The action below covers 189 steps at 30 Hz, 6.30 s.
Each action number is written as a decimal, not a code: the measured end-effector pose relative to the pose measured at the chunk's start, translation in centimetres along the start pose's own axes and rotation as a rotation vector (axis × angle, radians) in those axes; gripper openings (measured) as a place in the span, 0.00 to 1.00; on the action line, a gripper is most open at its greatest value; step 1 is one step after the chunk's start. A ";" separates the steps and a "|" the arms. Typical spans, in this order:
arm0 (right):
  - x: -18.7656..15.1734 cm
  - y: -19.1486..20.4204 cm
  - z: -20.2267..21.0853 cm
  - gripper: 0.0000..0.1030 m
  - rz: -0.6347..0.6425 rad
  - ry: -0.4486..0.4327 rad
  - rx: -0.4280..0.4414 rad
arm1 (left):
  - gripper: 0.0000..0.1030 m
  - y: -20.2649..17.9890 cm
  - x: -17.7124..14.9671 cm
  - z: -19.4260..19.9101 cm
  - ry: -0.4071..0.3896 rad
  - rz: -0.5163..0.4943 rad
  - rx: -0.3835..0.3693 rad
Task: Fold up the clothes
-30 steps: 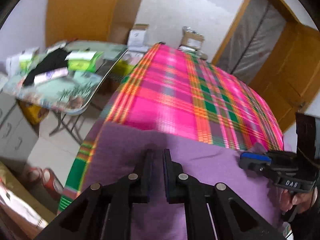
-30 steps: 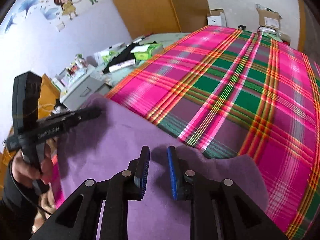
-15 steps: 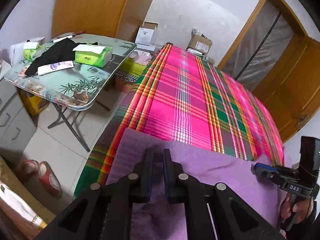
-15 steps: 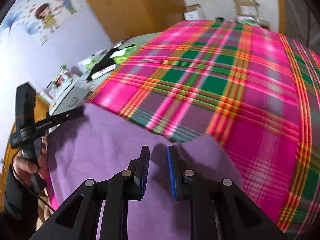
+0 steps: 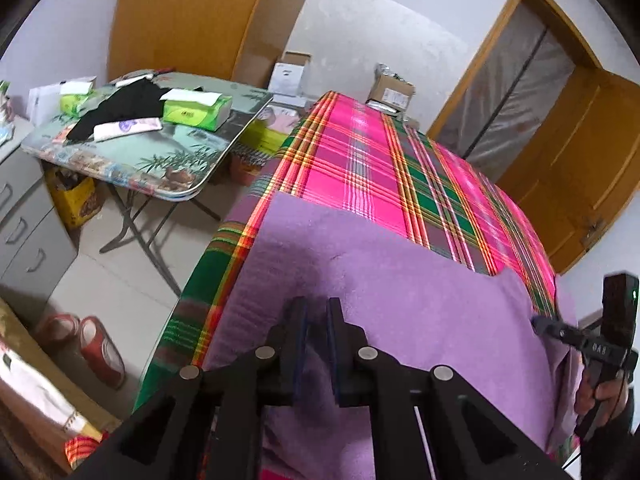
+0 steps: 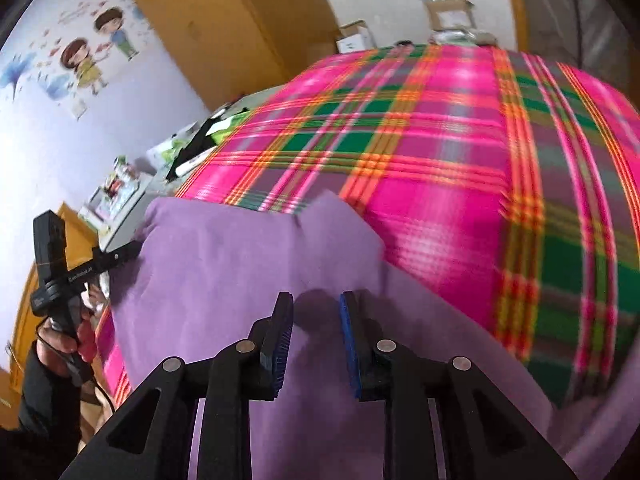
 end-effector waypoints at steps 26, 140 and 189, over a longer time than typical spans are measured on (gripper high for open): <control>-11.0 1.5 4.2 0.24 0.034 -0.081 -0.029 | 0.10 -11.7 -8.3 -1.9 0.125 -0.218 -0.103; -18.2 -15.4 15.0 0.32 -0.464 -0.252 -0.412 | 0.20 -18.9 -9.5 -5.5 0.030 -0.378 -0.147; -29.3 -19.3 20.0 0.10 -0.706 -0.415 -0.288 | 0.22 -26.7 -12.9 -2.5 0.107 -0.626 -0.292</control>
Point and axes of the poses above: each gripper's, at about its wrist camera, not at the fingertips, and z roughly against the way its jaws point, y to its left, x to its top, the point moved 2 cm from there along -z, roughly the way its jaws point, and after that the axes turned 15 degrees about y, right-handed, at the moved point
